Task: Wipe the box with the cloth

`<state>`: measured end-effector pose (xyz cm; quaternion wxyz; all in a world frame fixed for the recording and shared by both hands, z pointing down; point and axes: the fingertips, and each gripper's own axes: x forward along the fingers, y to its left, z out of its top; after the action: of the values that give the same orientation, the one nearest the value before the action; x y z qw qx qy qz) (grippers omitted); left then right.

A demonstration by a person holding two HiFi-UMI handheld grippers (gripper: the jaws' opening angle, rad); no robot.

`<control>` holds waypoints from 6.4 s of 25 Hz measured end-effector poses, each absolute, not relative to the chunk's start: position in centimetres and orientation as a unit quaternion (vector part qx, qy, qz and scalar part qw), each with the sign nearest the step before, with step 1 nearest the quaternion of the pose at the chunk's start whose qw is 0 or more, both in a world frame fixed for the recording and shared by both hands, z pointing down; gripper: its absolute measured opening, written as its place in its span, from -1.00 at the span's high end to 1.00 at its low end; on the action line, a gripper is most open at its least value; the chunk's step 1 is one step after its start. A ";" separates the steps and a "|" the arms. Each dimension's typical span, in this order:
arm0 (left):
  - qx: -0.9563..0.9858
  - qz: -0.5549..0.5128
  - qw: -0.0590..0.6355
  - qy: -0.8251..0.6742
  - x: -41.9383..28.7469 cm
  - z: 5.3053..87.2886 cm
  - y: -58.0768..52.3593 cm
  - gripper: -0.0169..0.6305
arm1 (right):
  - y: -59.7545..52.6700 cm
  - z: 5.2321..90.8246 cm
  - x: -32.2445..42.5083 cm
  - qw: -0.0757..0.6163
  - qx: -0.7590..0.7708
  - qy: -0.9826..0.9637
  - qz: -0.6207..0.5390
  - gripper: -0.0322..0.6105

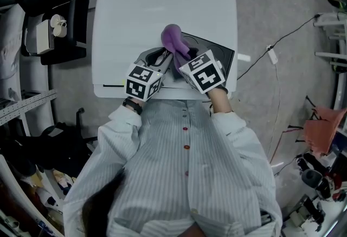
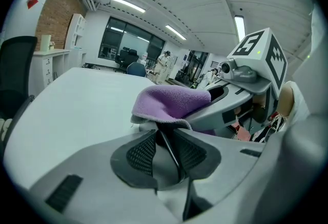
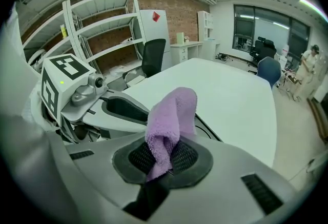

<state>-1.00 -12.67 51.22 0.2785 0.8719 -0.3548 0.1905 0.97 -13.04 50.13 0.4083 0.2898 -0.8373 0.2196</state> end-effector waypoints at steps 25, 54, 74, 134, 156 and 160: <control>0.871 0.200 0.286 -0.346 -0.5 51.5 -13.0 0.66 | -9.5 50.7 14.9 0.449 0.378 -0.773 0.242 0.76; 0.871 0.199 0.303 -0.331 -1.6 50.5 -12.4 0.66 | -8.8 46.5 1.1 0.305 0.293 -0.850 0.314 0.76; 0.886 0.232 0.257 -0.308 -1.6 50.7 -12.4 0.66 | -8.6 50.8 3.9 0.368 0.343 -0.809 0.304 0.76; 0.946 0.038 0.163 -0.279 1.1 31.0 -13.8 0.88 | -14.0 30.4 9.7 0.129 0.433 -0.883 0.126 0.76; 0.961 0.060 0.121 -0.242 1.8 29.3 -13.1 0.89 | -12.7 28.0 8.8 0.100 0.431 -0.891 0.103 0.76; 0.962 0.062 0.117 -0.237 2.3 29.2 -12.5 0.89 | -12.2 28.1 8.6 0.102 0.428 -0.892 0.102 0.76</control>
<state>2.29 -12.48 29.21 0.1166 0.9625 -0.2370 0.0624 8.62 -12.16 28.12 0.1017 0.4280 -0.8923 0.1016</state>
